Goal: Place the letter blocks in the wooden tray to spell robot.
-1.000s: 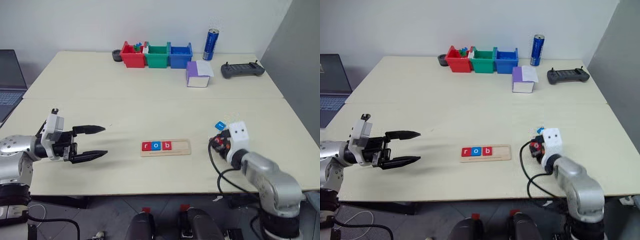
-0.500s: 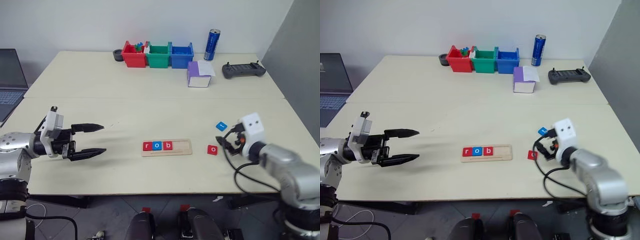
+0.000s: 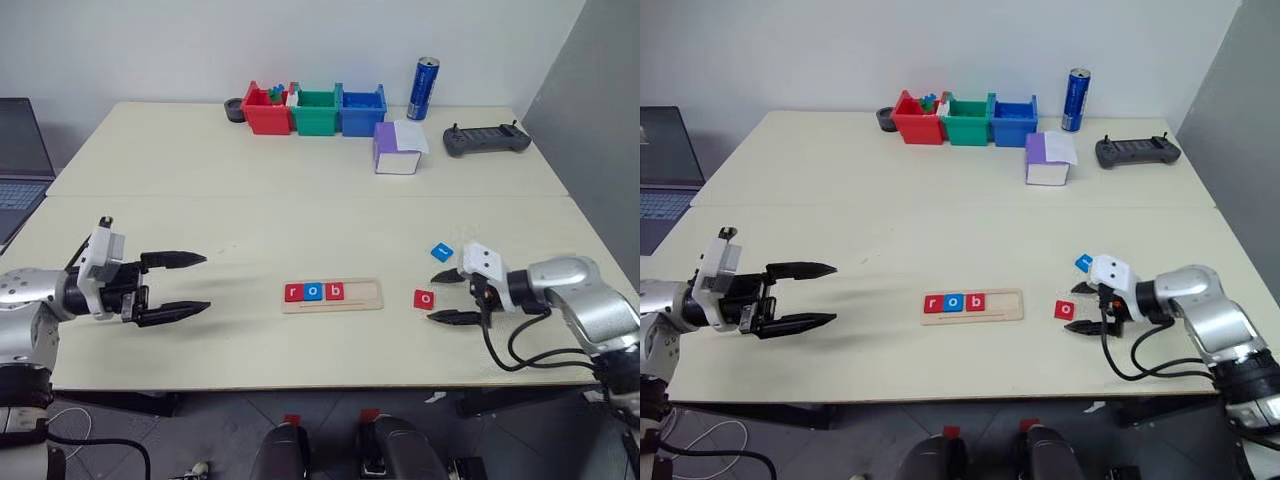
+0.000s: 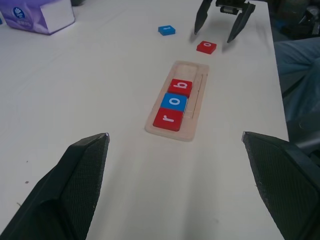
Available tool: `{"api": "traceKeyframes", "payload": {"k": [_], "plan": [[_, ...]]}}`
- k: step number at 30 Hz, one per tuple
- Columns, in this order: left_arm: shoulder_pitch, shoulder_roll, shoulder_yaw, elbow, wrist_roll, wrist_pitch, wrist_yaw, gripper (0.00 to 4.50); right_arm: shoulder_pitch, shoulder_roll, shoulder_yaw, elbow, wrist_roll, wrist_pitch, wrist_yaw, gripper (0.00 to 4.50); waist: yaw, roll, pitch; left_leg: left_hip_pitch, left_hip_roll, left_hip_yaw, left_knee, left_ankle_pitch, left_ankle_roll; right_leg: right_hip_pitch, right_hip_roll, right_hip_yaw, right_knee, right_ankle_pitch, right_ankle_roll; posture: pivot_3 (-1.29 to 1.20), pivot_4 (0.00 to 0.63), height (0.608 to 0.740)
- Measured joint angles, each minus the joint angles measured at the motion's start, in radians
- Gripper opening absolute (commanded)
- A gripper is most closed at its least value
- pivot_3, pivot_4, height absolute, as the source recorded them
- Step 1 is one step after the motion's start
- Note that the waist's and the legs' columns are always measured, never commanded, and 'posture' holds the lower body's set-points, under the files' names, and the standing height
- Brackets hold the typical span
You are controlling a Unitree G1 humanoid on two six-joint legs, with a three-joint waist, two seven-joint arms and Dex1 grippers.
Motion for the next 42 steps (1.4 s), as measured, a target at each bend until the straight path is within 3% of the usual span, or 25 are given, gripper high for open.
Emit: {"api": "traceKeyframes", "payload": {"k": [3,6,11,13,20,26,32,42], "plan": [[0.033,0.004,0.032,-0.024,-0.008,0.009,0.0,4.5,-0.011,0.012,0.023,0.051,-0.021,-0.04,0.017,4.13,0.004,0.0,0.0,0.0,0.0,0.0,0.0,0.0,0.0,0.0,0.0,0.0,0.0,0.0,0.0,0.0,0.15,0.74],[0.051,0.004,0.058,-0.042,-0.008,0.017,0.0,4.5,-0.012,0.033,0.041,0.084,-0.044,-0.057,0.033,3.57,0.011,0.0,0.0,0.0,-0.001,0.0,0.001,0.0,0.0,0.0,-0.001,0.0,0.0,0.0,0.0,0.0,0.15,0.74],[0.068,0.004,0.083,-0.067,-0.008,0.036,0.0,4.5,-0.03,0.036,0.041,0.141,-0.059,-0.106,0.042,1.91,0.018,0.0,0.0,0.001,-0.001,0.0,0.001,0.0,0.0,0.001,-0.001,0.0,0.0,0.0,0.0,0.0,0.15,0.74],[0.07,0.004,0.086,-0.067,-0.007,0.04,0.0,4.5,-0.036,0.036,0.041,0.157,-0.064,-0.123,0.05,1.45,0.021,0.0,0.0,0.001,0.0,0.0,0.001,0.0,0.0,0.001,-0.001,0.0,0.0,0.0,0.0,0.0,0.15,0.74],[0.07,0.004,0.099,-0.071,-0.003,0.051,0.0,4.5,-0.057,0.036,0.046,0.122,-0.064,-0.11,0.099,1.46,0.022,0.0,0.0,0.001,0.0,0.0,0.001,0.0,0.0,0.001,-0.001,0.0,0.001,0.0,0.0,0.0,0.15,0.74],[0.072,0.003,0.103,-0.093,0.006,0.054,0.0,4.5,-0.214,0.127,0.095,-0.042,-0.051,-0.03,0.137,1.46,0.019,0.0,0.0,0.002,0.001,0.0,0.001,0.0,0.0,0.001,0.0,0.0,0.001,0.0,0.0,0.0,0.15,0.74],[0.09,-0.002,0.111,-0.127,0.006,0.063,0.005,4.5,-0.277,0.272,0.188,0.086,-0.107,-0.012,0.087,1.46,0.023,0.0,0.0,0.0,-0.001,0.0,0.001,0.0,0.0,0.001,-0.002,0.0,0.001,0.0,-0.001,0.0,0.15,0.74],[0.118,-0.012,0.132,-0.169,0.006,0.076,0.012,4.5,-0.318,0.324,0.235,0.216,-0.202,-0.051,0.074,1.46,0.023,0.0,0.0,0.001,-0.001,0.0,0.002,0.0,0.0,0.001,-0.002,0.0,0.002,0.0,-0.001,0.0,0.15,0.74]]}}
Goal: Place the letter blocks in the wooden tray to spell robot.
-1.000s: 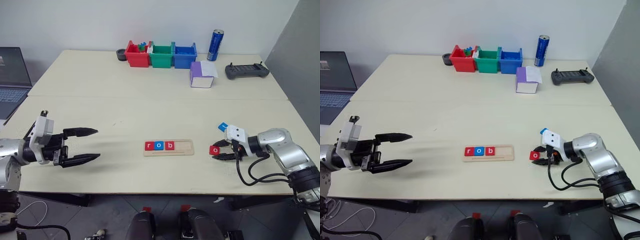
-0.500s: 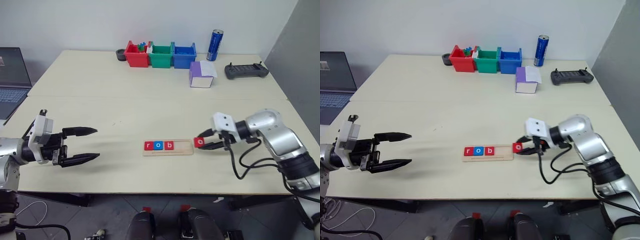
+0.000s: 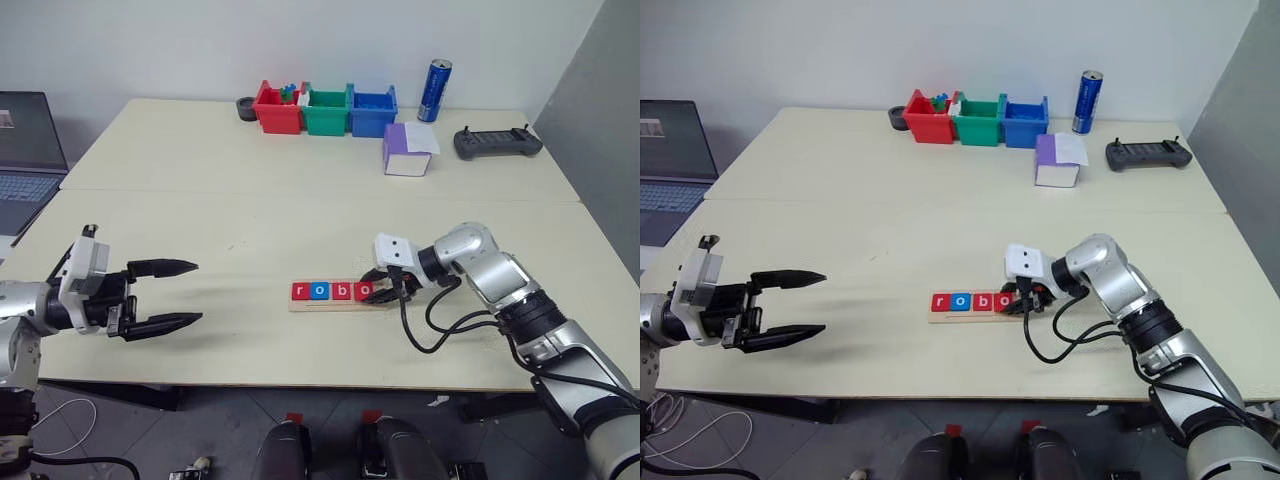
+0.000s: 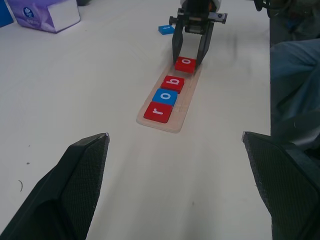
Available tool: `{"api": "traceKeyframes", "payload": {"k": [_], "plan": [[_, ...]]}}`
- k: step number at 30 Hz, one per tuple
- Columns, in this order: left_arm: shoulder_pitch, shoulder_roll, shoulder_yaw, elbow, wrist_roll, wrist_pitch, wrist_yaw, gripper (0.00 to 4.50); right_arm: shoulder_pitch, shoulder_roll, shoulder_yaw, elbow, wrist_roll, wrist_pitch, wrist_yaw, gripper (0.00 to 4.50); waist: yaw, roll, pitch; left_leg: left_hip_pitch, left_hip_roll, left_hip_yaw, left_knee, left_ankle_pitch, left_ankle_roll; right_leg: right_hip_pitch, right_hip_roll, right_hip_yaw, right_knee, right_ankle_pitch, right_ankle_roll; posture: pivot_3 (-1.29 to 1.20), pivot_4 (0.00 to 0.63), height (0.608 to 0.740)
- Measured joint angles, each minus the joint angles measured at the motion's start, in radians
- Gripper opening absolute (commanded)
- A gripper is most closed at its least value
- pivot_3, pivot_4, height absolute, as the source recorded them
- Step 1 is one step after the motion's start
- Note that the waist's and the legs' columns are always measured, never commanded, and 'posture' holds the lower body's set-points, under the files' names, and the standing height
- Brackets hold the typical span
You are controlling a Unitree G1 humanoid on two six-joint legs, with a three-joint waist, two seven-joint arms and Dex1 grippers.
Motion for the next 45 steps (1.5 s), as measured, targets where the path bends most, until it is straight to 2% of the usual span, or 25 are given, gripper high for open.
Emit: {"api": "traceKeyframes", "payload": {"k": [12,36,43,44,45], "plan": [[0.011,-0.008,0.019,-0.029,-0.003,0.034,0.014,4.5,-0.05,0.066,0.001,0.137,-0.035,-0.055,-0.01,1.46,-0.003,0.0,0.0,0.001,0.0,0.0,0.0,0.0,0.0,0.0,0.0,0.0,0.0,0.0,0.0,0.0,0.15,0.74],[0.02,-0.008,0.037,-0.037,-0.003,0.043,0.014,4.5,-0.082,0.114,0.001,0.188,-0.048,-0.053,-0.001,1.46,-0.005,0.0,0.0,0.001,0.0,0.0,0.0,0.0,0.0,0.0,0.0,0.0,0.001,0.0,0.0,0.0,0.15,0.74],[0.008,-0.008,0.037,-0.036,-0.003,0.043,0.013,4.5,-0.082,0.114,-0.006,0.177,-0.036,-0.023,0.012,3.9,-0.005,0.0,0.0,0.001,0.0,0.0,0.0,0.0,0.0,0.0,0.0,0.0,0.001,0.0,0.0,0.0,0.15,0.74],[0.007,-0.008,0.037,-0.035,-0.002,0.043,0.013,4.5,-0.082,0.114,-0.013,0.168,-0.028,-0.005,0.017,4.18,-0.005,0.0,0.0,0.001,0.0,0.0,0.0,0.0,0.0,0.0,0.0,0.0,0.001,0.0,0.0,0.0,0.15,0.74],[0.004,-0.008,0.036,-0.034,-0.001,0.043,0.012,4.5,-0.082,0.114,-0.027,0.154,-0.008,0.021,0.022,4.18,-0.005,0.0,0.0,0.001,0.0,0.0,0.0,0.0,0.0,0.0,0.0,0.0,0.001,0.0,0.0,0.0,0.15,0.74]]}}
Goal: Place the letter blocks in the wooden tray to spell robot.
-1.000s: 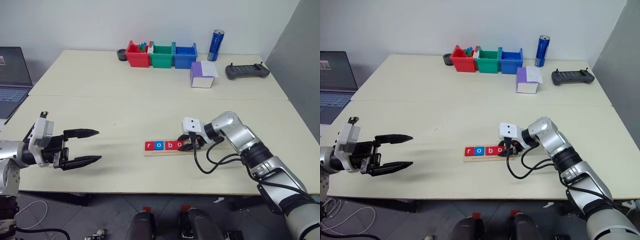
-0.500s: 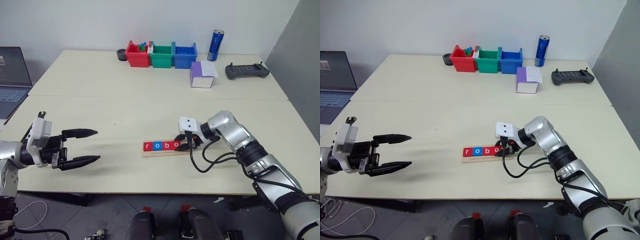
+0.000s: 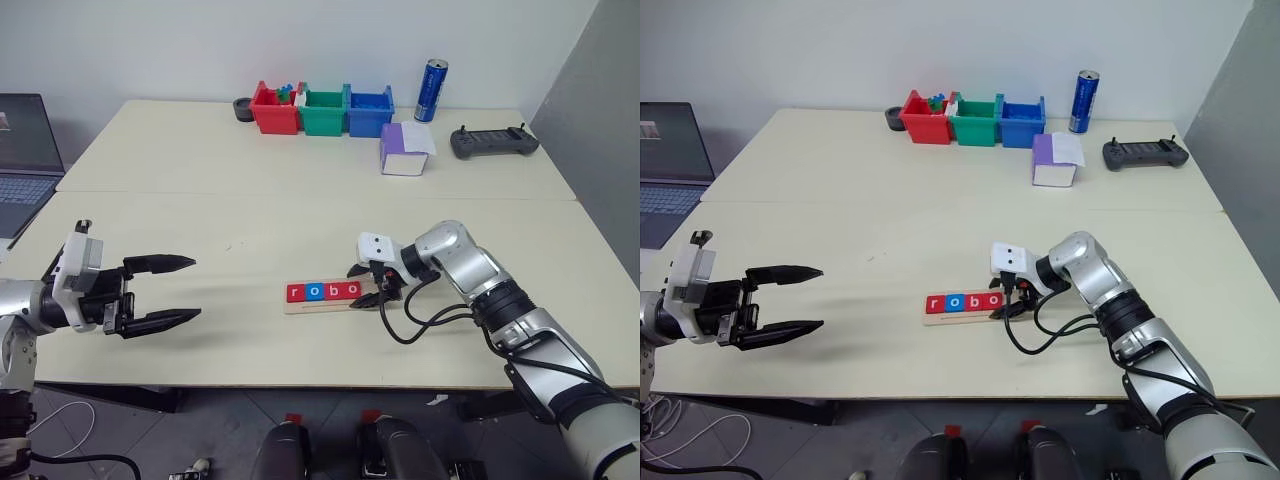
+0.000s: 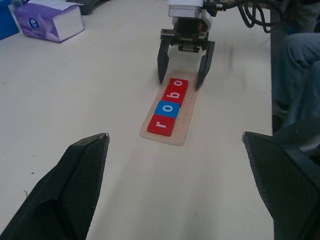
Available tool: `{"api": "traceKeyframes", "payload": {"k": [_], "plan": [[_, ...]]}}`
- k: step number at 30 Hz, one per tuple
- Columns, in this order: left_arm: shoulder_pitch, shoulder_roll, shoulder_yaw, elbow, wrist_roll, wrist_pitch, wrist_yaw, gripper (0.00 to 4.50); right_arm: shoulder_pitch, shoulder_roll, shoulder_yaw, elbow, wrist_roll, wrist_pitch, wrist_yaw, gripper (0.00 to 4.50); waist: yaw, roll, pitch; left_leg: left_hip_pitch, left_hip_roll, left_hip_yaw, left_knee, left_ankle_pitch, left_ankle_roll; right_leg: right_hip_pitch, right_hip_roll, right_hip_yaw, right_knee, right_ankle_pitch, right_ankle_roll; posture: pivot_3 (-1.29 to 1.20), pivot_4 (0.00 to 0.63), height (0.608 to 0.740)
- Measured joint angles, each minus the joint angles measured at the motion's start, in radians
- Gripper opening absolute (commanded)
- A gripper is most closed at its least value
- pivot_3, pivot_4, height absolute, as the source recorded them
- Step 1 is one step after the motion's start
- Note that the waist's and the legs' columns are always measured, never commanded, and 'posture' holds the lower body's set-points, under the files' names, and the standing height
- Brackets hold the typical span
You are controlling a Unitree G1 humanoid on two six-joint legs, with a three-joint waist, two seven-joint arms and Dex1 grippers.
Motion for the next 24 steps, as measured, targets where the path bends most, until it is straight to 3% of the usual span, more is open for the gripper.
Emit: {"api": "traceKeyframes", "payload": {"k": [6,11,17,24], "plan": [[-0.014,-0.001,-0.001,0.003,0.002,0.0,-0.001,4.5,0.015,-0.036,-0.209,-0.197,0.151,0.203,-0.078,4.18,0.002,0.0,0.0,0.0,0.0,0.0,0.0,0.001,-0.002,0.0,0.0,0.0,-0.001,0.0,0.0,0.0,0.15,0.74],[-0.023,-0.001,-0.004,0.031,0.003,-0.001,-0.01,4.5,0.182,-0.091,-0.408,-0.42,0.226,0.363,-0.264,4.18,0.007,-0.001,-0.001,0.0,-0.001,0.0,0.0,0.0,-0.001,0.001,-0.001,0.0,-0.001,0.0,0.0,0.0,0.15,0.74],[-0.055,-0.002,-0.026,0.043,0.003,-0.001,-0.023,4.5,0.369,-0.152,-0.613,-0.428,0.205,0.412,-0.543,4.18,0.006,-0.001,-0.001,0.0,-0.001,0.0,-0.001,0.0,0.0,0.0,-0.001,0.0,-0.001,0.0,0.0,0.0,0.15,0.74],[-0.092,-0.002,-0.078,0.064,0.003,-0.004,-0.024,4.5,0.38,-0.144,-0.613,-0.242,0.203,0.3,-0.621,4.18,-0.021,0.0,0.0,0.001,0.0,0.001,-0.001,0.0,0.0,0.0,0.001,0.001,0.0,0.0,0.0,0.0,0.15,0.74]]}}
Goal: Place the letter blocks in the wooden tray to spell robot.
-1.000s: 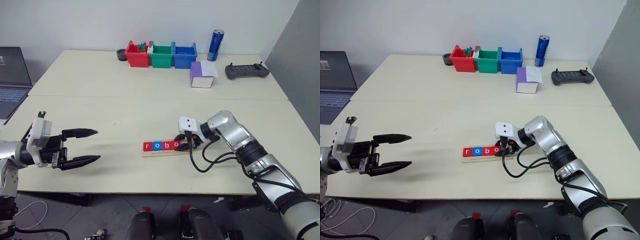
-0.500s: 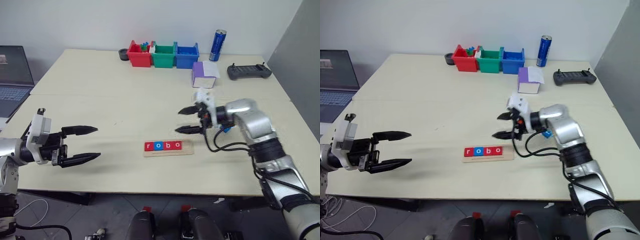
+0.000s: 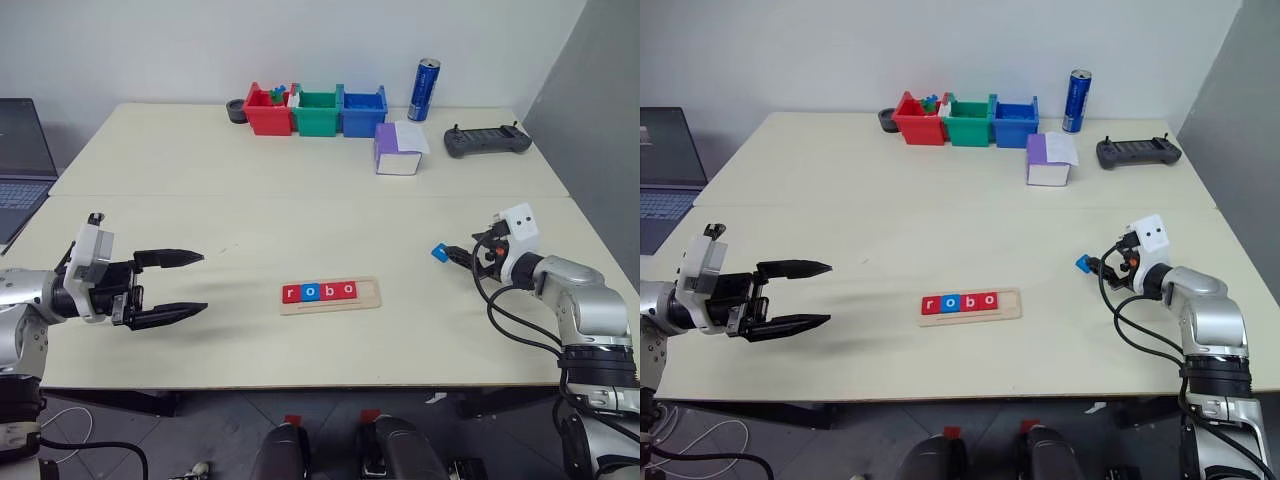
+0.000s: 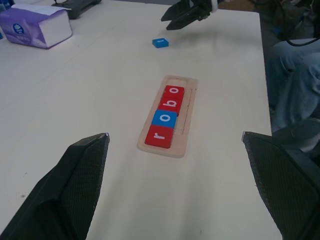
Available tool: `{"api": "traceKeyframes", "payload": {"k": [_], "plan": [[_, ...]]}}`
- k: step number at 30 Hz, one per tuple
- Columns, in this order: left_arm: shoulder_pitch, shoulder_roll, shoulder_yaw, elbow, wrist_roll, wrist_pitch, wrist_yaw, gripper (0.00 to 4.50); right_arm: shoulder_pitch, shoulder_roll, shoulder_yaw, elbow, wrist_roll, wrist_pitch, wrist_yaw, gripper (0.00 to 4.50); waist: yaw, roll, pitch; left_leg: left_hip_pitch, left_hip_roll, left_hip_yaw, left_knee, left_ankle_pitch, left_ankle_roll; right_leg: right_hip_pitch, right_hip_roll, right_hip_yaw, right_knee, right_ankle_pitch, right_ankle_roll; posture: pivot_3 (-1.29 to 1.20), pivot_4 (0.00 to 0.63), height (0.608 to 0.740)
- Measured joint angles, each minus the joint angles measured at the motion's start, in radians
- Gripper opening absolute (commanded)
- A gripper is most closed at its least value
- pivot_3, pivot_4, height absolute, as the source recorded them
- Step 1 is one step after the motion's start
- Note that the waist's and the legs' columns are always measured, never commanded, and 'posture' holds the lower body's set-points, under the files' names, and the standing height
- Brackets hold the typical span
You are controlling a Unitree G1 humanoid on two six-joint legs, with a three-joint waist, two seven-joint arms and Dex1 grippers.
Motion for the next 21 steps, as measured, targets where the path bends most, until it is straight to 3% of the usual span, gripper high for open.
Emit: {"api": "traceKeyframes", "payload": {"k": [11,21], "plan": [[-0.029,0.0,-0.021,0.016,0.0,-0.004,0.0,4.5,-0.143,0.017,0.109,0.364,-0.045,-0.259,0.036,4.18,0.0,-0.001,0.0,0.0,-0.001,0.001,0.0,0.0,0.0,0.001,0.0,0.001,-0.001,0.0,0.0,0.0,0.15,0.74],[-0.034,0.0,-0.023,0.021,0.0,-0.005,0.0,4.5,-0.1,0.016,0.123,0.338,-0.044,-0.276,0.021,0.98,0.0,-0.001,-0.001,0.0,0.0,0.0,0.0,0.0,0.0,0.001,0.0,0.001,-0.001,0.0,0.0,0.0,0.15,0.74]]}}
